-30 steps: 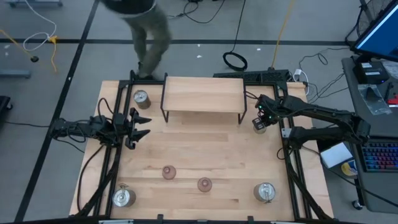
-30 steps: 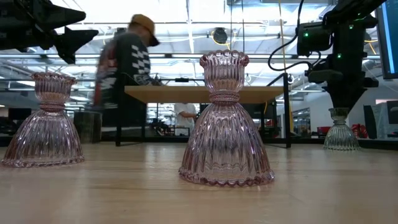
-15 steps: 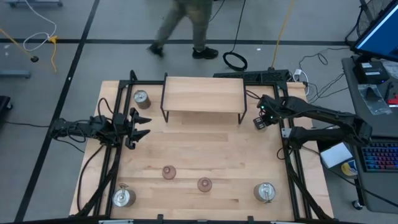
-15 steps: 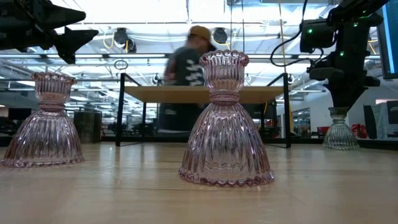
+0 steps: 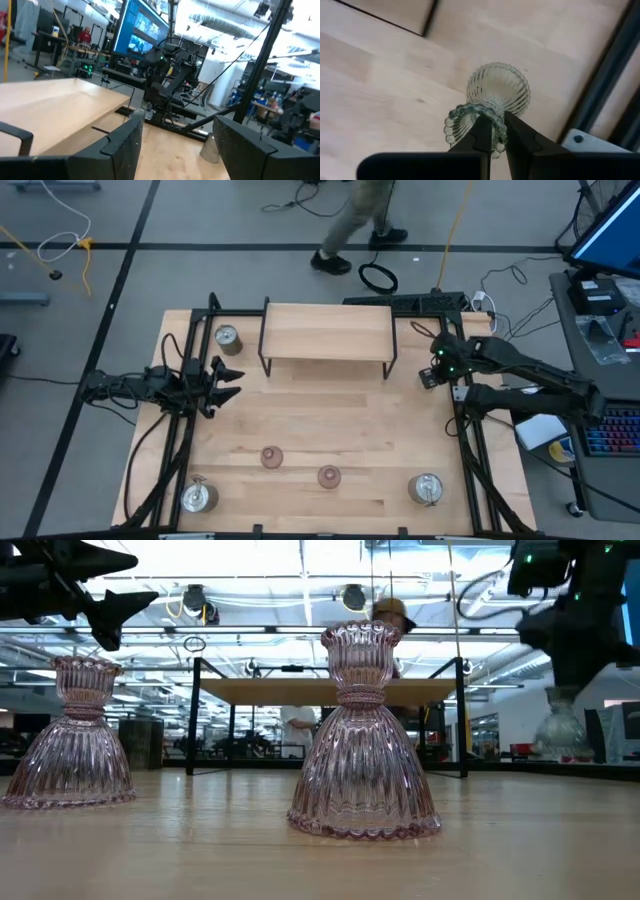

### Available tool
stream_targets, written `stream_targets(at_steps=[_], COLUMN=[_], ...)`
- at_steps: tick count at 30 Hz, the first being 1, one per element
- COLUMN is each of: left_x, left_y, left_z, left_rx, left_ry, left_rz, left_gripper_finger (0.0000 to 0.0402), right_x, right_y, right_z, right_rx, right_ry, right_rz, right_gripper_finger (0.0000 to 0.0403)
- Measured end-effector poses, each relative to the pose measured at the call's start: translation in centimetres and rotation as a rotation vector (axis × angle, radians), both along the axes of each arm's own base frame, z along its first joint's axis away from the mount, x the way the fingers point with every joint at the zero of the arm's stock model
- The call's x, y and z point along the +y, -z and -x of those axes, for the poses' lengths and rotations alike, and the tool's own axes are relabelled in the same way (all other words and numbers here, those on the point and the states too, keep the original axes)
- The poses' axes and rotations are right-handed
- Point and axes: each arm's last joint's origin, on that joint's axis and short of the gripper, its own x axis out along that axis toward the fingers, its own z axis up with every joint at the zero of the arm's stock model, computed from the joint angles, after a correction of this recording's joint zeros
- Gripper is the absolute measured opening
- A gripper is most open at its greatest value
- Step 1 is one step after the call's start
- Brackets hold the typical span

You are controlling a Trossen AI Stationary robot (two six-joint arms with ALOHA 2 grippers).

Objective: Pick & Place candle stick holders
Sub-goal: Put the transparent candle holder on the shelf

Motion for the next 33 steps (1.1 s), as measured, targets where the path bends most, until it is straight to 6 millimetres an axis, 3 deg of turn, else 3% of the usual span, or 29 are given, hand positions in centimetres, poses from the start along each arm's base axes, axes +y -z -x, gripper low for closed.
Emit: stream_targets(at_steps=[13,22,33], left_x=[0.0,0.0,0.0], left_y=[0.0,-0.3,-0.5], left_z=[0.0,0.1,0.1], left_rx=[-0.006,-0.034,-0.056], left_ry=[0.015,0.016,0.016], left_rz=[0.069,0.072,0.075], left_gripper_finger=[0.0244,0.0244,0.0244], right_x=[1.0,1.7,0.5], right_y=[-6.0,-7.0,-9.8], right_z=[-0.1,-0.4,-2.9], right_rx=[-0.304,-0.458,-0.822], right_ry=[-0.120,-0.236,-0.337], right_rz=[-0.174,-0.379,-0.246], right_gripper_finger=[0.0020,0.0020,0.0020])
